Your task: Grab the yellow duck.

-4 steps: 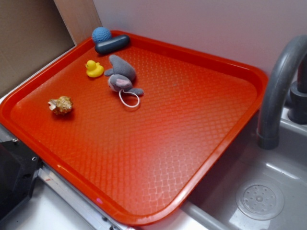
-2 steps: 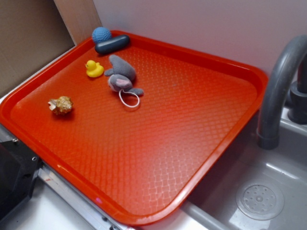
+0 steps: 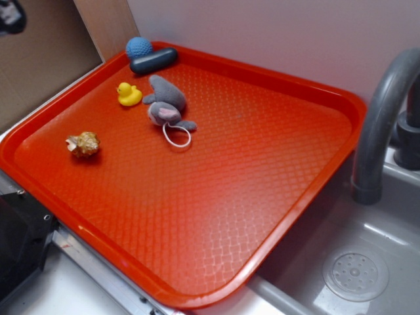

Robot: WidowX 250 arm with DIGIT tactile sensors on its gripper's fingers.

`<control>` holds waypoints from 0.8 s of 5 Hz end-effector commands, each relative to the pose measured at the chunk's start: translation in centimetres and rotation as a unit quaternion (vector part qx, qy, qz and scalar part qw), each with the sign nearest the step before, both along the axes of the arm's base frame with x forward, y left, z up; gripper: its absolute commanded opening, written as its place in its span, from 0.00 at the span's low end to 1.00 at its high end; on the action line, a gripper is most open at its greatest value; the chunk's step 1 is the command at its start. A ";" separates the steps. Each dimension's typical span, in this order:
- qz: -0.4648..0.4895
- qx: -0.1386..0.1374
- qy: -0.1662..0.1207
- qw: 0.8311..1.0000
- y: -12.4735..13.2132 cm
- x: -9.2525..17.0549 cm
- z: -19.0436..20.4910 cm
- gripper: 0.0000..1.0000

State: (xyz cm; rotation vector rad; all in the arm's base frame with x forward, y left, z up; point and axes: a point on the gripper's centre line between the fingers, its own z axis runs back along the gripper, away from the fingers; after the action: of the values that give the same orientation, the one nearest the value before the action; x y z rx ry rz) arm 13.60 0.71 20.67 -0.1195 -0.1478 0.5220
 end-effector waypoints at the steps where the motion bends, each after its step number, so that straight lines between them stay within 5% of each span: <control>1: 0.192 0.016 -0.069 0.979 5.9 4.8 -5.0 1.00; 4: 0.236 0.072 -0.086 0.965 8.8 10.2 -10.0 1.00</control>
State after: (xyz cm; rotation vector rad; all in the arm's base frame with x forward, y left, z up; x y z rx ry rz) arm 23.35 8.77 9.17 0.0268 -0.3344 0.9706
